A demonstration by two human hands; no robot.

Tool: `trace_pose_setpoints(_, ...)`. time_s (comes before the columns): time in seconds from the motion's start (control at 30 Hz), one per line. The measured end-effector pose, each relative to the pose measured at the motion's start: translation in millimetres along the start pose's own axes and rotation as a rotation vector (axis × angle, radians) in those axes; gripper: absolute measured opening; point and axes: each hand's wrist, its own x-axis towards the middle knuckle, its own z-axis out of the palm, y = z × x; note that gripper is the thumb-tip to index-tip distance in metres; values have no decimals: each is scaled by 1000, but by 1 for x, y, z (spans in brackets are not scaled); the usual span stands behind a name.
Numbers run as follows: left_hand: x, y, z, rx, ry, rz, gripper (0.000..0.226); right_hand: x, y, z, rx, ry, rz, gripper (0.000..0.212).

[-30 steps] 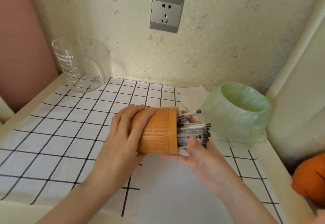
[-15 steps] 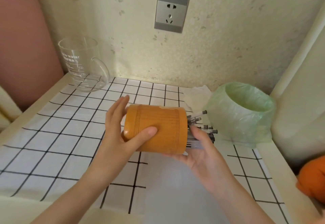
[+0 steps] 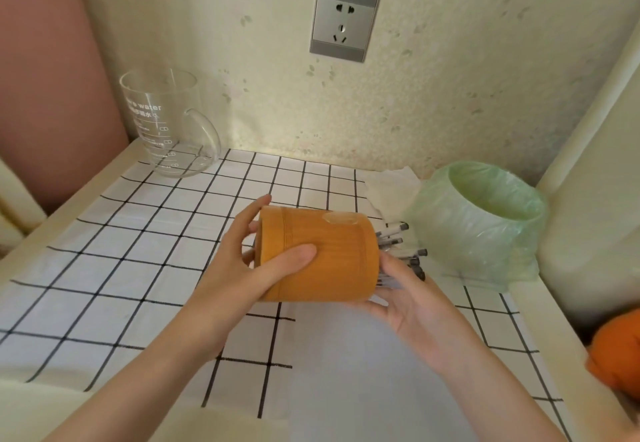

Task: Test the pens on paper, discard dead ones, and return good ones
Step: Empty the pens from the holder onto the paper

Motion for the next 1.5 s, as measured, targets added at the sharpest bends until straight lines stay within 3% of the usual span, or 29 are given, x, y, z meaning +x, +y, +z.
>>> trace_pose_setpoints(0.2,4,-6,1,176,133,90,98,2,-1,-9,132,164,73,54)
trace_pose_setpoints(0.53,6,-5,-1,305,180,184,98,3,-5,-21,139,321,116,41)
trace_pose_setpoints(0.8,9,0,-12,343,127,195,94,1,-3,-21,-96,313,91,46)
trace_pose_setpoints(1.0,12,2,-23,181,93,109,93,0,-7,-25,10,246,51,22)
trace_pose_setpoints(1.17,13,2,-24,142,91,88,93,0,-3,-27,-48,290,31,25)
trace_pose_setpoints(1.37,12,1,-19,239,116,129,96,-3,4,-24,-591,432,-106,14)
trace_pose_setpoints(1.5,12,1,-18,317,130,166,94,-8,14,-19,-1067,417,-156,46)
